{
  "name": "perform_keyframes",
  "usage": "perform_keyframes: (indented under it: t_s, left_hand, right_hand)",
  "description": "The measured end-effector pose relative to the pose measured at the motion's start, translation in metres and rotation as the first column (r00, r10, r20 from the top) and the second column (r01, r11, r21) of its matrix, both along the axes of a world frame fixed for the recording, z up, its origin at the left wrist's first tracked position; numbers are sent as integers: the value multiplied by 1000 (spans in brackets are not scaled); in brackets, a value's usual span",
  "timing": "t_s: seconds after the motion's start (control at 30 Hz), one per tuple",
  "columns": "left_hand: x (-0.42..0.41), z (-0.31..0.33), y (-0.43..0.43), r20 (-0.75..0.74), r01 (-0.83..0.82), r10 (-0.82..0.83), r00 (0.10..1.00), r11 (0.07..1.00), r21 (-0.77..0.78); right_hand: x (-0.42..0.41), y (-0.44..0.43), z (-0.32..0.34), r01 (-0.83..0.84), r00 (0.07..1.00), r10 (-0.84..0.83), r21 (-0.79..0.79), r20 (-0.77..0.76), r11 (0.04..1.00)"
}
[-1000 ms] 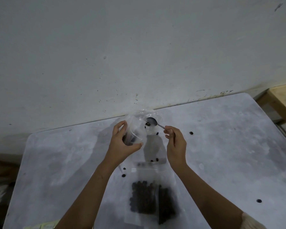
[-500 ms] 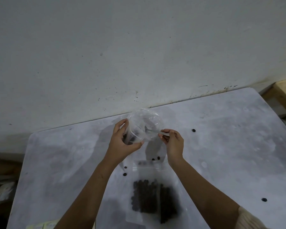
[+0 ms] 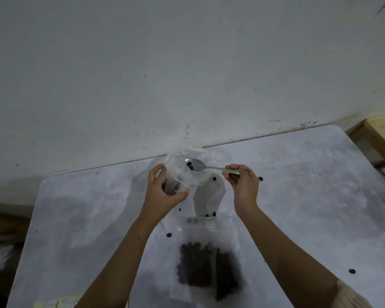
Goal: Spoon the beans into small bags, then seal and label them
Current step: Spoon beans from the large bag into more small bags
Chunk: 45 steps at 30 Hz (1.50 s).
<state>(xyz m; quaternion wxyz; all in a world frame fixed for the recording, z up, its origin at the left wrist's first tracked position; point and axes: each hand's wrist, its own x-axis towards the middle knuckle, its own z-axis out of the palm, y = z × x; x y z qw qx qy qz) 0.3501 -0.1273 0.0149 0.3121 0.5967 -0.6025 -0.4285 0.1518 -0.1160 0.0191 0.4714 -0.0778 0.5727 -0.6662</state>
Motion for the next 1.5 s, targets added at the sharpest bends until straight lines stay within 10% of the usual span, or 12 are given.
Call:
perform_keyframes:
  t_s: [0.53, 0.87, 1.5]
  left_hand:
    - [-10, 5, -5, 82, 92, -93, 992, 996, 13]
    - [-5, 6, -7, 105, 76, -78, 991, 997, 28]
    - [13, 12, 16, 8, -34, 34, 999, 999, 4]
  right_hand:
    - [-3, 13, 54, -311, 844, 172, -203, -508, 929]
    - [2, 17, 51, -469, 774, 321, -154, -546, 870]
    - [-45, 52, 28, 93, 972, -131, -194, -194, 977]
